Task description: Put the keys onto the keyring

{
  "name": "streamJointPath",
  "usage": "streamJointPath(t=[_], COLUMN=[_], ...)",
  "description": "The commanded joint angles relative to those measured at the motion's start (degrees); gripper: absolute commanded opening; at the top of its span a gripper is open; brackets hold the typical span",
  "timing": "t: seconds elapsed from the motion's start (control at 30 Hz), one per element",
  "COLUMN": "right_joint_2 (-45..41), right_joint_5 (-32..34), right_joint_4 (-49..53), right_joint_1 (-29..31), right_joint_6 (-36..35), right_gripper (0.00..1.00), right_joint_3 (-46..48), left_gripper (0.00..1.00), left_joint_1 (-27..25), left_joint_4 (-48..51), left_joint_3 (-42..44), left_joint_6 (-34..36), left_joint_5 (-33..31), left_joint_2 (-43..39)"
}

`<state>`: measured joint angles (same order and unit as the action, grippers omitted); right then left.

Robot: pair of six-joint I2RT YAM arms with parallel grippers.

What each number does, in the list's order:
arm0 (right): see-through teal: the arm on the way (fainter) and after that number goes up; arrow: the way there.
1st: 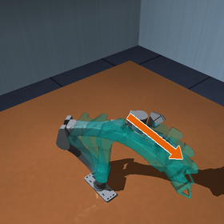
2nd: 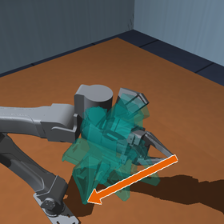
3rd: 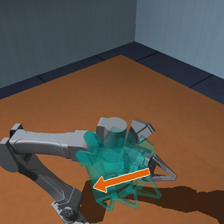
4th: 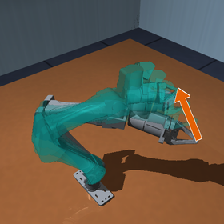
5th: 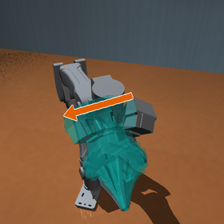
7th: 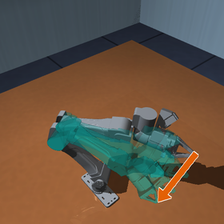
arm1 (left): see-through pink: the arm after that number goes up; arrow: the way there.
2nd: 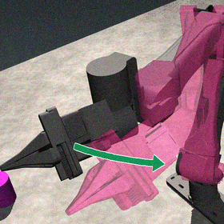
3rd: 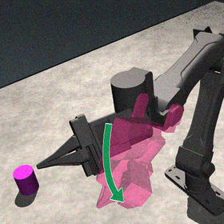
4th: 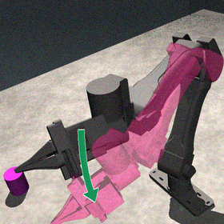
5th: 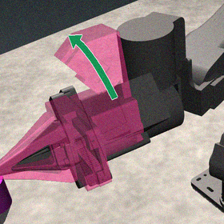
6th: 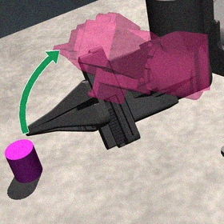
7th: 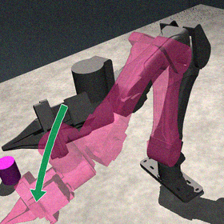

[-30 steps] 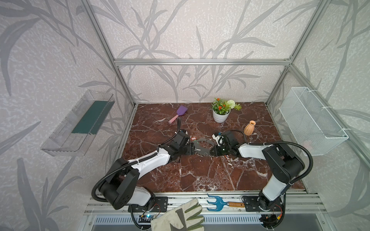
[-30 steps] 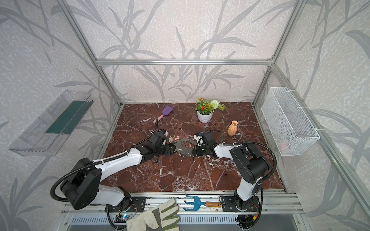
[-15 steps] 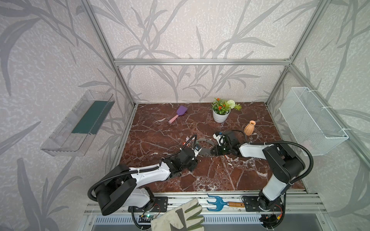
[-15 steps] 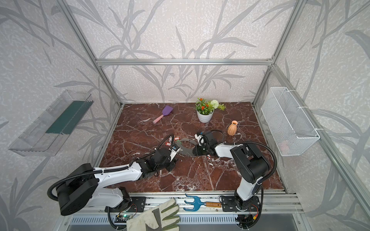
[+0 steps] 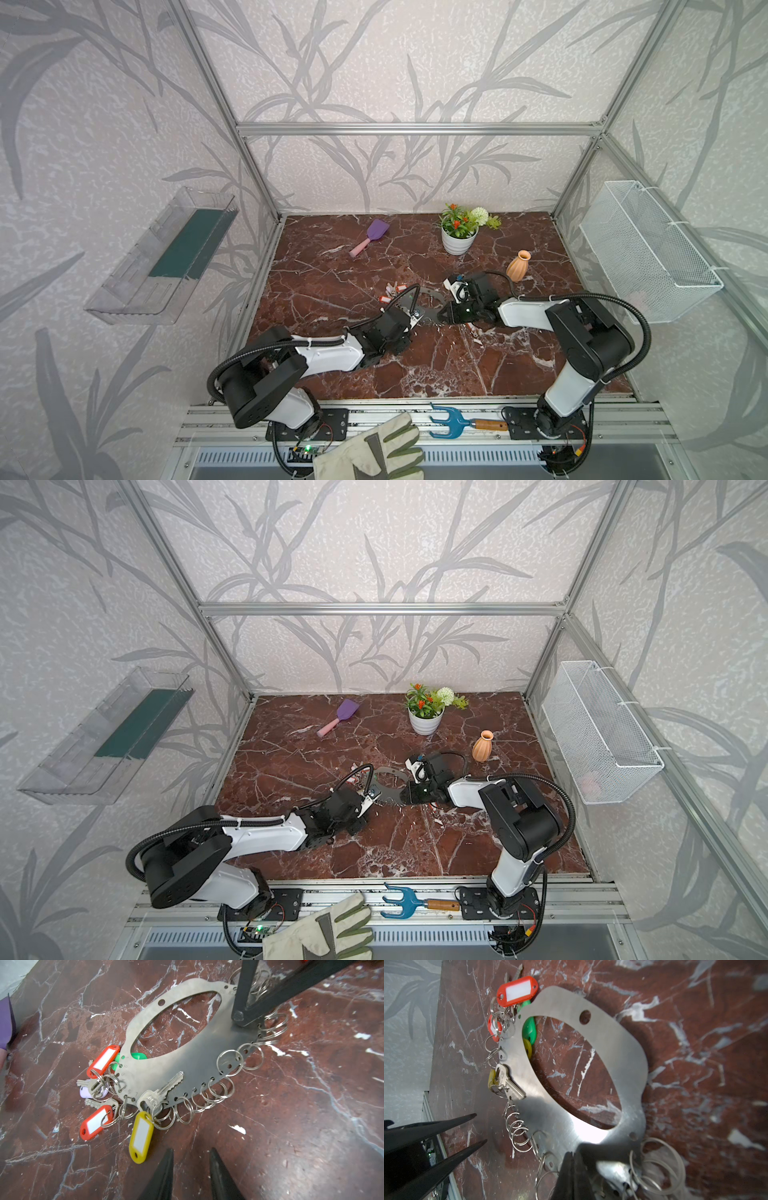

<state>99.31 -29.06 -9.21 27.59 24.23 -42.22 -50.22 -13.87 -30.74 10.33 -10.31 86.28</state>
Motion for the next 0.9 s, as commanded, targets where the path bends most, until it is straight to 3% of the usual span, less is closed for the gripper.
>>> streamJointPath(t=[0.0,0.87], right_joint_2=[-1.20,-0.79], right_joint_5=[-1.15,-3.28], right_joint_4=[-0.88,-2.21], right_joint_1=[-0.65,-1.40], right_joint_6=[0.45,1.26], right_gripper=[0.00,0.00], right_joint_3=[0.88,1.11], left_gripper=[0.31,0.21], left_joint_1=[-0.28,2.49], left_joint_4=[-4.25,-7.51], left_joint_3=[-1.26,-3.96], left_joint_6=[2.55,2.69], left_joint_5=[-1.22,-2.82], left_joint_2=[1.79,9.54])
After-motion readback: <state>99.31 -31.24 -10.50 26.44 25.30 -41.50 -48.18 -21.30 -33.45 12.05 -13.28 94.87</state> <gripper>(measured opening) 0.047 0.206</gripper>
